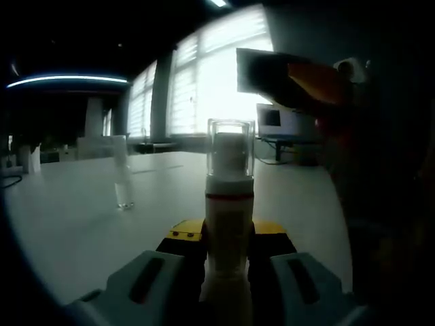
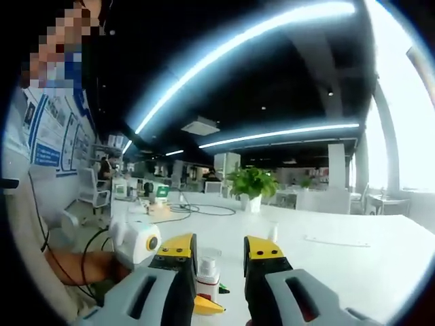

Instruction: Clamp pump bottle remove cover press pump head put on cover

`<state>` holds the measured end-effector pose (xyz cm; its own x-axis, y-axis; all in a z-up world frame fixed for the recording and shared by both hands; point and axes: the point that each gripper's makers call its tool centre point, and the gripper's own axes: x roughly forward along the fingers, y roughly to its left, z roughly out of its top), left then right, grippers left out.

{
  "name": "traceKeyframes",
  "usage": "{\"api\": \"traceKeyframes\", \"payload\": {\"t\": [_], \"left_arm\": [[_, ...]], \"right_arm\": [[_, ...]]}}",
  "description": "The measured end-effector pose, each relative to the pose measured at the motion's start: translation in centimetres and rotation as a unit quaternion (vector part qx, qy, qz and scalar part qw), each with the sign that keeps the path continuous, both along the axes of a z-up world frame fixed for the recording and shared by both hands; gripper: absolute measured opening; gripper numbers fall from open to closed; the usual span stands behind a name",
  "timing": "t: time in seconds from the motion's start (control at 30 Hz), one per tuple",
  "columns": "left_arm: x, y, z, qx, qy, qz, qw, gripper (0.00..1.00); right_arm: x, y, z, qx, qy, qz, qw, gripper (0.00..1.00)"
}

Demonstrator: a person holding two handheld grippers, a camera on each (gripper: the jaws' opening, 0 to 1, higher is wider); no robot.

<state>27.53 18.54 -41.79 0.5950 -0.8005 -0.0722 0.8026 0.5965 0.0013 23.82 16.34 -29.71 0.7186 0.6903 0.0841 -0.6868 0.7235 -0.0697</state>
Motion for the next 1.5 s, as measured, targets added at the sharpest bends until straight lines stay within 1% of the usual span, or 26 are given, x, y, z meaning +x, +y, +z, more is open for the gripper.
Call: {"api": "traceKeyframes", "payload": {"t": [0.07, 0.23, 0.3, 0.4, 0.83, 1.13, 1.33, 1.4, 1.5], "left_arm": [[0.0, 0.0, 0.0, 0.000, 0.000, 0.000, 1.0000, 0.14], [0.0, 0.0, 0.0, 0.001, 0.000, 0.000, 1.0000, 0.14], [0.0, 0.0, 0.0, 0.001, 0.000, 0.000, 1.0000, 0.14], [0.0, 0.0, 0.0, 0.001, 0.000, 0.000, 1.0000, 0.14], [-0.1, 0.0, 0.0, 0.001, 0.000, 0.000, 1.0000, 0.14], [-0.1, 0.0, -0.1, 0.001, 0.000, -0.001, 1.0000, 0.14], [-0.1, -0.1, -0.1, 0.002, -0.002, -0.002, 1.0000, 0.14], [-0.1, -0.1, -0.1, 0.003, -0.002, -0.002, 1.0000, 0.14], [-0.1, -0.1, -0.1, 0.003, -0.002, -0.002, 1.0000, 0.14]], "right_arm": [[0.0, 0.6, -0.2, -0.003, 0.003, 0.005, 1.0000, 0.23], [0.5, 1.9, -1.6, -0.016, 0.020, 0.014, 0.9996, 0.23], [0.6, 2.4, -2.0, -0.021, 0.021, 0.015, 0.9995, 0.24], [1.0, 2.7, -2.5, -0.025, 0.028, 0.013, 0.9992, 0.24], [2.2, 3.9, -3.7, -0.037, 0.046, 0.000, 0.9983, 0.26], [2.6, 4.4, -4.3, -0.034, 0.058, -0.002, 0.9977, 0.27], [3.0, 4.8, -4.9, -0.052, 0.051, -0.010, 0.9973, 0.26], [3.2, 4.7, -5.2, -0.066, 0.049, -0.018, 0.9964, 0.25], [3.0, 5.0, -5.0, -0.058, 0.049, -0.010, 0.9971, 0.25]]}}
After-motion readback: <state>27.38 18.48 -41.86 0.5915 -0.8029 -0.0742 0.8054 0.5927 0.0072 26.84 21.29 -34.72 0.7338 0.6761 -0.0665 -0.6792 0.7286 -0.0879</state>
